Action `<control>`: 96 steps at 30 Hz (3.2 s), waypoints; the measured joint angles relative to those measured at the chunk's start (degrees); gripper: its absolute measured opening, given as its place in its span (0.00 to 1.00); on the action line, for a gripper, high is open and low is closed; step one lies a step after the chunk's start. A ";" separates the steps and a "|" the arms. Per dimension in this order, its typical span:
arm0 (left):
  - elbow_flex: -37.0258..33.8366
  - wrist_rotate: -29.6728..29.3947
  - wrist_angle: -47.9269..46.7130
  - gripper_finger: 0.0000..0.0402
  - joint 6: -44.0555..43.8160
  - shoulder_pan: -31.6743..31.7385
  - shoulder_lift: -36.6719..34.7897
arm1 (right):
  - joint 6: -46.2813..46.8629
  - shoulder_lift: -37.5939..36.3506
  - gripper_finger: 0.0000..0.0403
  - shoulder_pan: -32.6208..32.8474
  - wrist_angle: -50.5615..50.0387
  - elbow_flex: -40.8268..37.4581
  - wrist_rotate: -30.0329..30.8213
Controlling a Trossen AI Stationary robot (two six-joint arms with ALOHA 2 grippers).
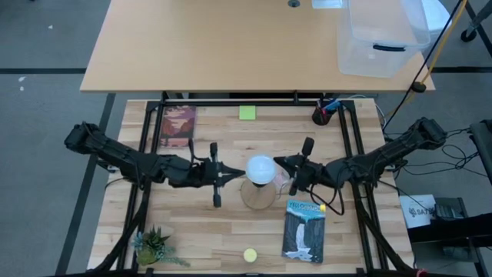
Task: Screw lightbulb
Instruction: Insert the white lightbulb into the brown lamp
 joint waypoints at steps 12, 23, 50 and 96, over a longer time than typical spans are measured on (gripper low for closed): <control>0.02 1.92 1.17 0.00 0.08 -0.88 2.19 | -5.78 -0.02 0.00 -0.35 4.48 0.00 -3.16; 0.02 2.48 0.96 0.00 -1.25 1.04 2.64 | -5.30 -0.09 0.00 0.16 3.64 0.00 -2.15; 0.02 -2.46 -6.04 0.00 -7.59 7.61 2.82 | -3.71 0.09 0.00 6.32 1.07 0.00 -2.53; 0.08 2.85 -0.89 0.00 -3.17 2.75 2.65 | -5.26 -0.13 0.00 3.35 2.16 -0.02 1.40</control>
